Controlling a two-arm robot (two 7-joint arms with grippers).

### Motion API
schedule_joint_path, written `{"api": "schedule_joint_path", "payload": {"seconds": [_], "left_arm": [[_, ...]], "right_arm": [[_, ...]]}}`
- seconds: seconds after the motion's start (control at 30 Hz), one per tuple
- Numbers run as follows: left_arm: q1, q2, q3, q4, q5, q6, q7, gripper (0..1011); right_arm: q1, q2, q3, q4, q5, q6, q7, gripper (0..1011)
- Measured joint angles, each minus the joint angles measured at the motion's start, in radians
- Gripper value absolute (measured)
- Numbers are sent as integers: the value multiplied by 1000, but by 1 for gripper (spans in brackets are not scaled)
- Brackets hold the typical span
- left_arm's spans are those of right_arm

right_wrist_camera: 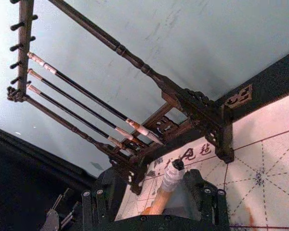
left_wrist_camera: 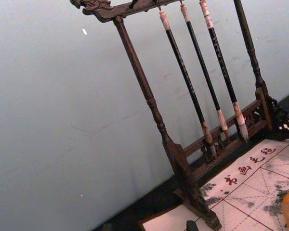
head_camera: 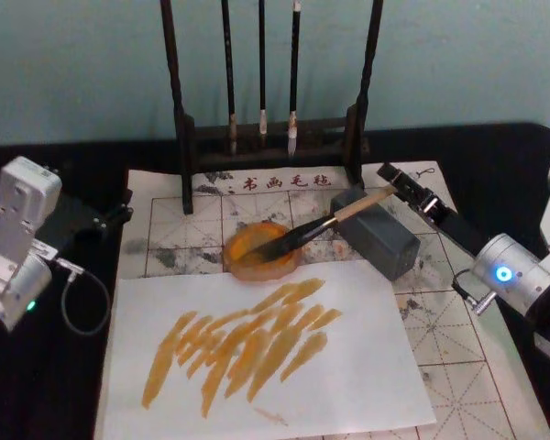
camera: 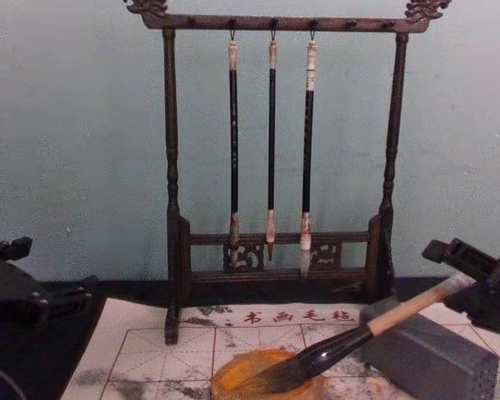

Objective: Pick up the brush from the inkstone, write on the paper, then place the brush back to its original position.

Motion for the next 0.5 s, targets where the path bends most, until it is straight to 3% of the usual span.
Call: {"api": "schedule_joint_path", "payload": {"seconds": [0.5], "left_arm": [[0, 0, 0, 0, 0, 0, 0, 1001]], "right_arm": [[19, -6, -27, 34, 40, -19, 7, 1002]]}}
